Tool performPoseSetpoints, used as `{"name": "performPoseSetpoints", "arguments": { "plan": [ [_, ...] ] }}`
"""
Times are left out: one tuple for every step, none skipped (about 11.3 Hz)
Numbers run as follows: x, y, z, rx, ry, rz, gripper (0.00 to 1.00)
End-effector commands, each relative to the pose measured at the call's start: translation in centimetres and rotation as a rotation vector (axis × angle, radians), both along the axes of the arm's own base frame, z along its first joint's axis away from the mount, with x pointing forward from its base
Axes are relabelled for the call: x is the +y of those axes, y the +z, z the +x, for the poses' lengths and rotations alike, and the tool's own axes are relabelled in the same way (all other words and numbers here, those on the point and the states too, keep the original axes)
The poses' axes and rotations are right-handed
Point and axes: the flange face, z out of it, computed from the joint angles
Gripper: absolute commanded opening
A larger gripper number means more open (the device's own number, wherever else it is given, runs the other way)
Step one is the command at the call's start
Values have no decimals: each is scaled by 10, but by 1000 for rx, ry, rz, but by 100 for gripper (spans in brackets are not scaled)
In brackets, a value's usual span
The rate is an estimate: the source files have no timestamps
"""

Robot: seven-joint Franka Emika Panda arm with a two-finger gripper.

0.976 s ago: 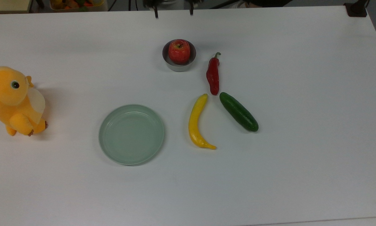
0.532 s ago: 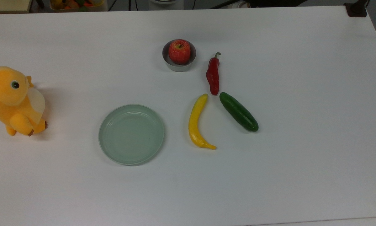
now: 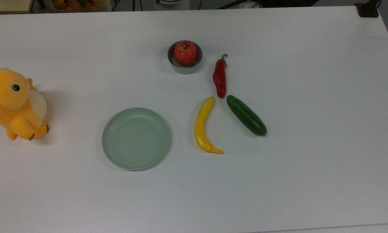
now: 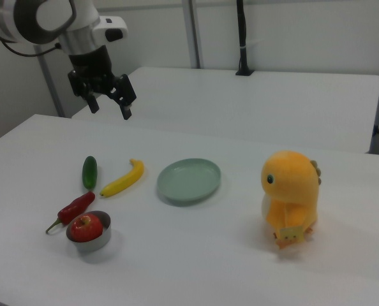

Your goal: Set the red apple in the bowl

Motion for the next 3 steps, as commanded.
{"name": "performPoseSetpoints", "arguments": {
  "plan": [
    [0,-15,3,6,30,16,100],
    [2,-17,4,9,35,16,100],
    [3,-17,4,9,35,16,100]
  ]
}}
